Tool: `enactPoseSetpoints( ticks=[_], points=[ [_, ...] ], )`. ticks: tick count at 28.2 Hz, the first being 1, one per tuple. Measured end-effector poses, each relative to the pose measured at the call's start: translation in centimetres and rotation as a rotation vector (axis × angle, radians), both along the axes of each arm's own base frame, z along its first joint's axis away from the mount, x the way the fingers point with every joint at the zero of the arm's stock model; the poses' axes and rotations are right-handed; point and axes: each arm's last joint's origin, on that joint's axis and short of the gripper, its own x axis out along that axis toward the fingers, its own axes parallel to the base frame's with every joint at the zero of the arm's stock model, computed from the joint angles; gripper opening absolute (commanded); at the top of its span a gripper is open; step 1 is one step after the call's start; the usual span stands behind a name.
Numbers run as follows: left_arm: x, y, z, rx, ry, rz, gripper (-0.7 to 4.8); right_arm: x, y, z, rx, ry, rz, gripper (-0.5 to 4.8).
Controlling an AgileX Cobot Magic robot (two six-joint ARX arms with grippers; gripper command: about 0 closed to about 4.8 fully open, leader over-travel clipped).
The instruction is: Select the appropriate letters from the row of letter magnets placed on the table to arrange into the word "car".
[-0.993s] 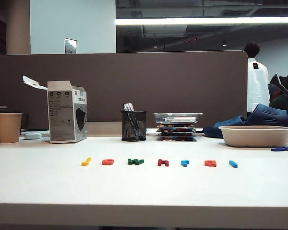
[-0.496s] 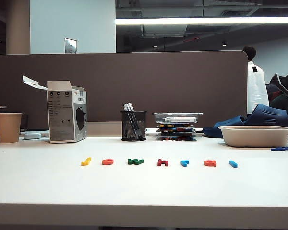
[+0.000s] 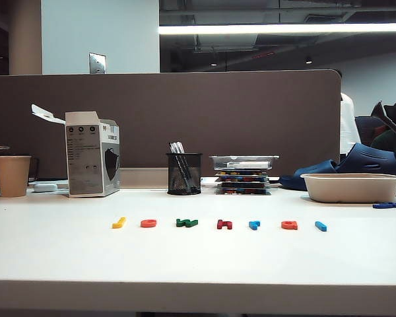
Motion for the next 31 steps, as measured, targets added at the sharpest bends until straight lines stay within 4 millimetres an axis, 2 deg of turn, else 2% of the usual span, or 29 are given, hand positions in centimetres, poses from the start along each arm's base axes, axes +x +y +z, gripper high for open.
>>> enactPoseSetpoints(
  ticks=[2,4,9,11,15,19,23,28,31],
  points=[
    [-0.1,0.0,4.5,0.006,0.042,-0.007,-0.05,0.0,0.0,-0.2,0.003,0.016,0.0,-0.06],
    [0.1,-0.1,8.2,0.003,0.055,-0.037,-0.05,0.0,0.0,-0.3,0.005,0.027,0.0,-0.06],
    [1.3,-0.7,14.3,-0.028,0.22,-0.191,-0.05,0.0,0.0,-0.5,0.009,0.054,0.0,-0.06],
    [1.8,-0.9,15.8,-0.056,0.304,-0.226,-0.05,0.0,0.0,-0.6,0.011,0.065,0.0,-0.06],
    [2.5,-1.0,17.3,-0.073,0.479,-0.203,-0.05,0.0,0.0,-0.7,0.011,0.069,0.0,-0.06],
    [3.0,-1.1,17.0,-0.079,0.554,-0.19,-0.05,0.0,0.0,-0.7,0.011,0.069,-0.001,-0.06],
    [4.1,-1.8,16.9,-0.048,0.585,-0.267,-0.05,0.0,0.0,-0.7,0.011,0.069,-0.002,-0.06],
    [5.6,-4.0,16.4,0.054,0.635,-0.372,-0.05,0.0,0.0,-0.7,0.011,0.069,-0.001,-0.06],
    [6.1,-6.3,15.9,0.128,0.68,-0.44,-0.05,0.0,0.0,-0.7,0.011,0.069,-0.002,-0.06]
  ],
)
